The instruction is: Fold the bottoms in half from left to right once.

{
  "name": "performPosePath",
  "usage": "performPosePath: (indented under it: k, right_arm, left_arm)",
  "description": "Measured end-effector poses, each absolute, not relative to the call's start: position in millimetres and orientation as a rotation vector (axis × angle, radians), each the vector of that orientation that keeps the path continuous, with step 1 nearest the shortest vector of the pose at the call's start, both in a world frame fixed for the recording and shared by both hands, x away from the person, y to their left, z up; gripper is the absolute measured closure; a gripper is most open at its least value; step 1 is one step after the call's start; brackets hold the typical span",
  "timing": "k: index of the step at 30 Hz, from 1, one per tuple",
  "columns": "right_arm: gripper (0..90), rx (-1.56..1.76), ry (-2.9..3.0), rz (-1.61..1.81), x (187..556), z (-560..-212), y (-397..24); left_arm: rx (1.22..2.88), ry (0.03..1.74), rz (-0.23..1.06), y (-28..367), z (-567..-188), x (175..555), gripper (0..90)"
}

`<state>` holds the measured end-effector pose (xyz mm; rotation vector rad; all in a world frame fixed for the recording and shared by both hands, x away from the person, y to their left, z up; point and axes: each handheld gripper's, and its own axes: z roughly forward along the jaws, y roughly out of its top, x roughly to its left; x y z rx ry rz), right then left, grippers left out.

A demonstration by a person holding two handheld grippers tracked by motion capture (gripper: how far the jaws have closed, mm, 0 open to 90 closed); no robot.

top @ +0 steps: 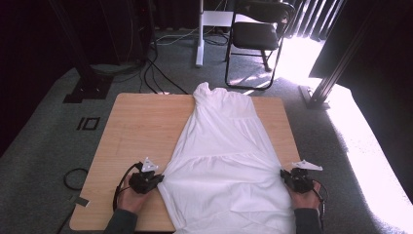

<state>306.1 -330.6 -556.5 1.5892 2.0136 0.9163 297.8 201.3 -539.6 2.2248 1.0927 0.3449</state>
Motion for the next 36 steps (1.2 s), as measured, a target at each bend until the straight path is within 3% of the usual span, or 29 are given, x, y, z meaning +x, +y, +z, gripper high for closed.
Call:
performPosePath:
  k: [9, 10, 12, 15, 17, 21, 26, 29, 36]
  right_arm:
    - [87.9, 1.626, 2.011, 0.927, 258.1, -556.7, -329.7]
    - [85.3, 1.631, 2.030, 0.913, 251.5, -554.7, -330.1]
    - [67.7, 1.593, 2.038, 0.923, 252.7, -549.7, -329.7]
    - [59.7, 1.566, 2.005, 0.931, 257.8, -538.1, -328.3]
    - [54.5, 1.470, 2.027, 0.988, 276.7, -510.5, -318.0]
    - [57.0, 1.396, 2.061, 1.026, 296.8, -493.6, -302.2]
    - [74.8, 1.267, 2.166, 1.042, 340.3, -486.4, -268.2]
    - [76.6, 1.242, 2.216, 1.043, 363.3, -491.7, -251.4]
    - [53.6, 1.282, 2.260, 1.040, 412.1, -512.4, -226.1]
  left_arm:
    - [2.231, 1.000, 0.310, 208.9, -541.1, 247.7, 90.0]
    - [2.205, 0.992, 0.323, 209.6, -539.7, 247.4, 87.7]
    - [2.133, 1.012, 0.335, 213.4, -534.3, 252.0, 67.8]
    - [2.071, 1.026, 0.367, 215.3, -526.6, 258.3, 56.4]
    - [2.018, 1.032, 0.399, 214.9, -515.8, 272.7, 55.6]
    - [2.024, 1.023, 0.429, 207.6, -511.1, 290.8, 54.5]
    - [2.062, 0.990, 0.480, 192.9, -507.0, 312.4, 54.1]
    - [2.074, 0.978, 0.489, 185.5, -503.9, 322.5, 54.0]
    - [2.114, 0.949, 0.492, 165.3, -504.9, 343.0, 53.0]
